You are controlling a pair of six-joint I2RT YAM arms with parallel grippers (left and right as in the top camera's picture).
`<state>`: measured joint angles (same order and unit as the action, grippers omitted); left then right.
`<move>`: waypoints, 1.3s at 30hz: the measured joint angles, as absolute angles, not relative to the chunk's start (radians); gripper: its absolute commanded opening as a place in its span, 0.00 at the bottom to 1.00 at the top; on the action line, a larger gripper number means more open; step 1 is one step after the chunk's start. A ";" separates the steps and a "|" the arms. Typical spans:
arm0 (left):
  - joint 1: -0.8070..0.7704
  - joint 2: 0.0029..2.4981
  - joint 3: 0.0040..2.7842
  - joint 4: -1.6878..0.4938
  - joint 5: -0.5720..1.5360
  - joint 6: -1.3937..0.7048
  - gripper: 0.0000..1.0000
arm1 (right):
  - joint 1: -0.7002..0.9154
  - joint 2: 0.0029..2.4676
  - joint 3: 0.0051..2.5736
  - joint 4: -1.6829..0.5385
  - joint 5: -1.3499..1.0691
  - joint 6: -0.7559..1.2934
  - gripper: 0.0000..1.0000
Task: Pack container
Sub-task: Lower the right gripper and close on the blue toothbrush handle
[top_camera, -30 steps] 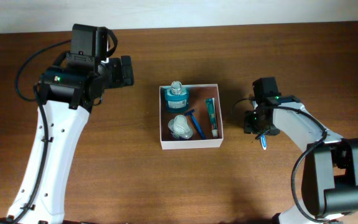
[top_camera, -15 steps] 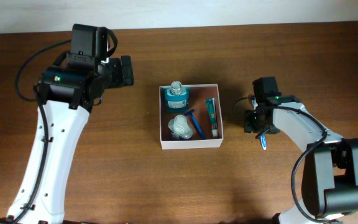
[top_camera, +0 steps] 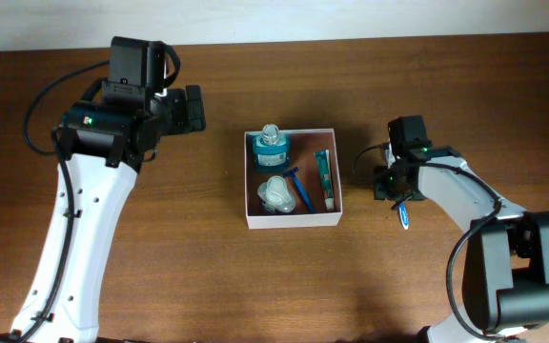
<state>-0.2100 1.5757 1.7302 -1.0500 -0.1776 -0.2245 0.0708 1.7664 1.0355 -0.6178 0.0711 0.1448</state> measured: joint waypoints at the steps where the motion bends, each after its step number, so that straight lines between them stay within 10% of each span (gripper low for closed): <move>1: -0.210 1.576 1.730 -1.050 -0.178 -0.224 0.99 | 0.071 1.769 1.036 -0.617 0.072 0.145 0.53; 7: -0.210 1.576 1.730 -1.050 -0.177 -0.224 0.99 | 0.070 1.817 1.039 -0.606 0.071 0.141 0.53; 22: -0.210 1.576 1.730 -1.050 -0.178 -0.224 0.99 | 0.071 1.826 1.045 -0.597 0.060 0.131 0.04; 39: -0.210 1.576 1.730 -1.050 -0.178 -0.224 1.00 | 0.071 1.838 1.225 -0.813 0.017 0.132 0.04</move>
<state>-0.2100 1.5757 1.7302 -1.0500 -0.1776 -0.2245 0.0708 1.8378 1.2255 -0.8127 0.0174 0.1322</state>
